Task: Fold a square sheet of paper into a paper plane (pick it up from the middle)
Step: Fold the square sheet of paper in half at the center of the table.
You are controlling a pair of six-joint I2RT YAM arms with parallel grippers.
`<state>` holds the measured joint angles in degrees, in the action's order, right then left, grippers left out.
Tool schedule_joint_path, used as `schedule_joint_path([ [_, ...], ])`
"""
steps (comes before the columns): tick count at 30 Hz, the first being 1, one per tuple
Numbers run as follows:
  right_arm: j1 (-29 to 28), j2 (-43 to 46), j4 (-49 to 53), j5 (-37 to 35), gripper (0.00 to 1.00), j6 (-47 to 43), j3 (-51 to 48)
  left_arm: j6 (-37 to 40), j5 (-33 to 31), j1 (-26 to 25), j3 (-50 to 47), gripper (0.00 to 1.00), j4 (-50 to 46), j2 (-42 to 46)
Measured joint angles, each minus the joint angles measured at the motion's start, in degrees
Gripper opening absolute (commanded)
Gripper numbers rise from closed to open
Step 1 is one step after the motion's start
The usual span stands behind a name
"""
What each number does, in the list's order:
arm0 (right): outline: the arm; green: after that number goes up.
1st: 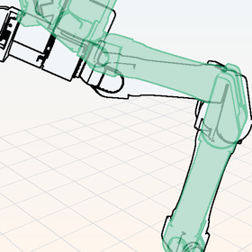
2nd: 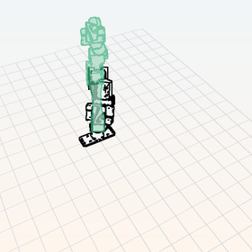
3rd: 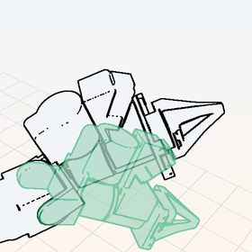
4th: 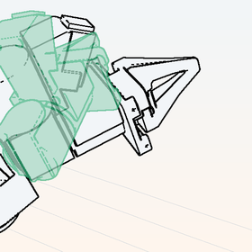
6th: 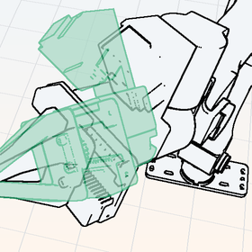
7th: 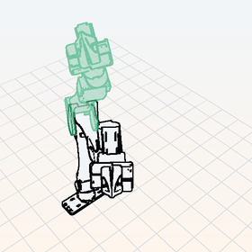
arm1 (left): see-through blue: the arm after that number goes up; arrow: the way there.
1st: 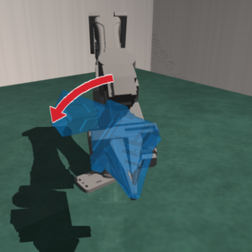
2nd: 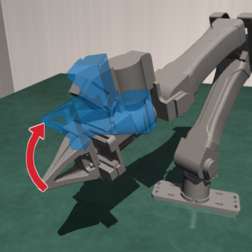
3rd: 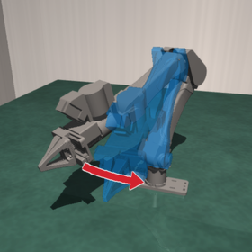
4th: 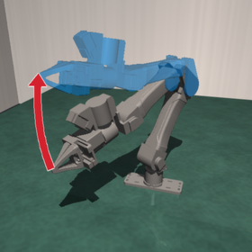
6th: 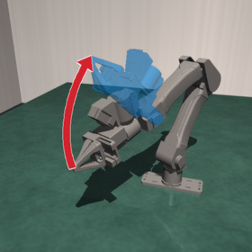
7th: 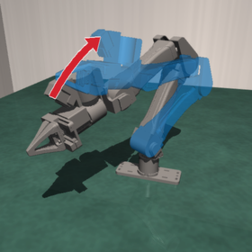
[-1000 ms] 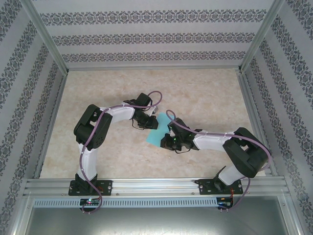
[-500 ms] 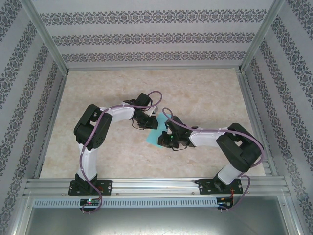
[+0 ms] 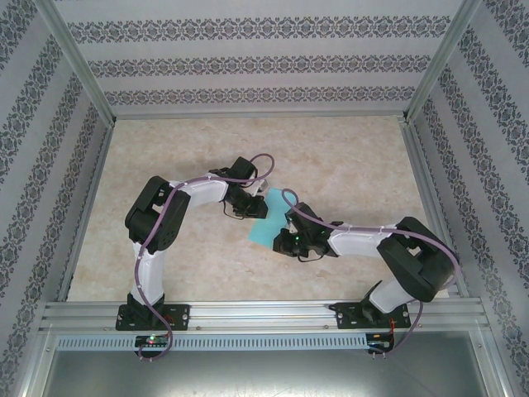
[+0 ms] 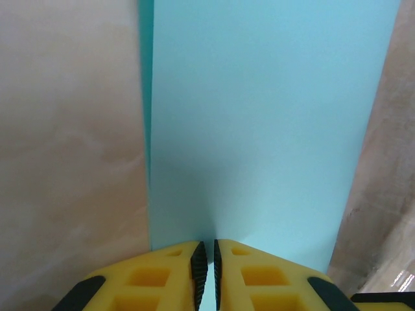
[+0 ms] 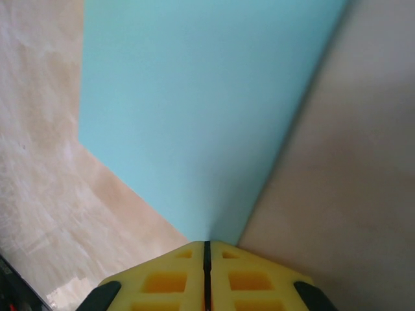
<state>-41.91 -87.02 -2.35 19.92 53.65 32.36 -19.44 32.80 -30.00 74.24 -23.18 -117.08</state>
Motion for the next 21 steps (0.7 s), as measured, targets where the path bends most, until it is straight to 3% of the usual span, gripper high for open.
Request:
schedule_joint_path([
  [10,1.8,6.5,7.0,-0.5,0.15,-0.1,-0.2,0.0,0.2,0.0,0.0,0.19,0.0,0.0],
  [21,12.4,6.3,3.8,0.7,0.31,0.1,2.3,0.0,0.5,0.1,0.0,0.19,0.0,0.0],
])
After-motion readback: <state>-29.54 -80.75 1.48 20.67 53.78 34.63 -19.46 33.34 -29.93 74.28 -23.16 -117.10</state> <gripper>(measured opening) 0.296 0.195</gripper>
